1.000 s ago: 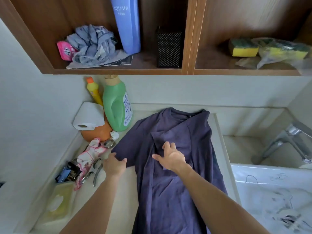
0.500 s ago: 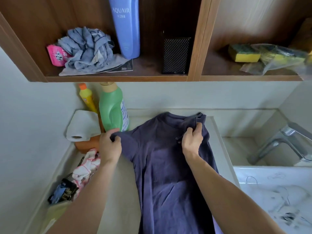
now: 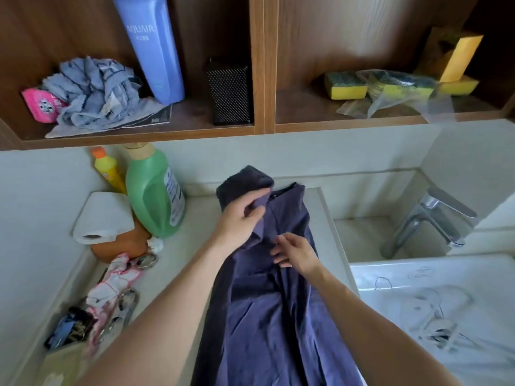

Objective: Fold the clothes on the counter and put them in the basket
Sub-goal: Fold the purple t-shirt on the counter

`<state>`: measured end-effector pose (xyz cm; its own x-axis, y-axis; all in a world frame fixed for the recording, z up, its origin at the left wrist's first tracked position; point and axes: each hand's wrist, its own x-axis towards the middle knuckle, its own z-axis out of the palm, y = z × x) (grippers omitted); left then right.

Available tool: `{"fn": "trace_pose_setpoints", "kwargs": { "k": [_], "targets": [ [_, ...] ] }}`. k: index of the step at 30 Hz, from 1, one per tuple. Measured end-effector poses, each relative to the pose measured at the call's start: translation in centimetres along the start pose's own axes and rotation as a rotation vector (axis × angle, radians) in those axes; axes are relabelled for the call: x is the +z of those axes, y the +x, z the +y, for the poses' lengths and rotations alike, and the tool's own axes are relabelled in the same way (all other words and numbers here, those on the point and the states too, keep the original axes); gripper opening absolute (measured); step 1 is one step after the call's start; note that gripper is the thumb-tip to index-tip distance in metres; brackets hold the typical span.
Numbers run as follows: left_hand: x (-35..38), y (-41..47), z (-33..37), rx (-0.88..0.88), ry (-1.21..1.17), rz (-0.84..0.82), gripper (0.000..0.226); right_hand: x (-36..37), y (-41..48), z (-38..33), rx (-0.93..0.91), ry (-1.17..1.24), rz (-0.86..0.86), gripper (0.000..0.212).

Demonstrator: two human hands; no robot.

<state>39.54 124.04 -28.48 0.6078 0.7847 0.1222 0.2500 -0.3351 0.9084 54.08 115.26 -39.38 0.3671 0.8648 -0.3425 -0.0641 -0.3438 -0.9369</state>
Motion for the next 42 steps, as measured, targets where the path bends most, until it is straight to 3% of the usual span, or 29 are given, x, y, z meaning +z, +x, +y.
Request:
{"fn": "trace_pose_setpoints", "kwargs": {
  "k": [2,3,6,9,10,14,18,20,22,24,26,30,32,33,36,38,42],
  "targets": [
    [3.4,-0.7,-0.6,-0.089,-0.086,-0.315,0.050,-1.6,0.4,0.2,0.137,0.301,0.034,0.046],
    [4.5,-1.0,-1.5,-0.115,-0.039,-0.351,0.050,-2.4,0.8,0.5,0.191,0.398,0.040,0.059],
    [5.4,-2.2,-4.9,-0.116,0.228,-0.197,0.048,-2.8,2.2,1.6,0.241,0.358,0.102,0.088],
    [5.7,-3.7,-8.1,-0.086,0.517,-0.226,0.059,-2.0,2.3,2.2,0.128,0.156,0.238,0.045],
    [5.8,-4.2,-9.1,-0.129,0.623,-0.265,0.065,-1.8,2.1,2.1,0.118,0.084,0.265,0.040],
    [5.7,-6.3,-12.2,-0.329,0.852,-0.348,0.085,-1.3,1.9,0.6,-0.079,-0.134,0.263,0.038],
    [5.8,-7.2,-13.5,-0.320,0.910,-0.308,0.090,-0.4,1.7,0.1,-0.313,-0.250,0.203,0.028],
    [5.8,-7.1,-13.7,-0.335,0.928,-0.321,0.089,-0.8,2.6,1.0,-0.223,-0.301,0.283,0.024],
    [5.7,-7.0,-13.7,-0.361,0.931,-0.367,0.089,-1.9,3.4,1.7,0.036,-0.301,0.331,0.040],
    [5.6,-6.8,-13.6,-0.381,0.922,-0.407,0.091,-2.5,3.3,1.9,0.138,-0.316,0.302,0.056],
    [5.5,-6.6,-13.6,-0.393,0.897,-0.433,0.094,-2.3,2.3,1.4,0.030,-0.433,0.342,0.061],
    [5.2,-6.8,-13.3,-0.379,0.777,-0.372,0.085,-1.3,-0.5,2.3,-0.413,-0.856,0.474,0.064],
    [5.3,-7.7,-13.2,-0.354,0.754,-0.296,0.080,-0.8,-1.4,3.1,-0.544,-0.995,0.414,0.060],
    [5.5,-8.4,-13.2,-0.344,0.765,-0.267,0.080,-0.5,-1.6,3.7,-0.552,-1.056,0.304,0.054],
    [6.0,-11.0,-13.6,-0.326,0.817,-0.194,0.082,0.1,-1.3,6.1,-0.370,-1.275,-0.101,0.072],
    [6.2,-12.8,-13.6,-0.336,0.799,-0.132,0.079,0.3,-0.7,7.6,-0.364,-1.403,-0.127,0.074],
    [6.5,-15.8,-13.1,-0.339,0.785,-0.020,0.068,0.8,1.0,7.3,-0.372,-1.427,-0.091,0.059]
  ]
}}
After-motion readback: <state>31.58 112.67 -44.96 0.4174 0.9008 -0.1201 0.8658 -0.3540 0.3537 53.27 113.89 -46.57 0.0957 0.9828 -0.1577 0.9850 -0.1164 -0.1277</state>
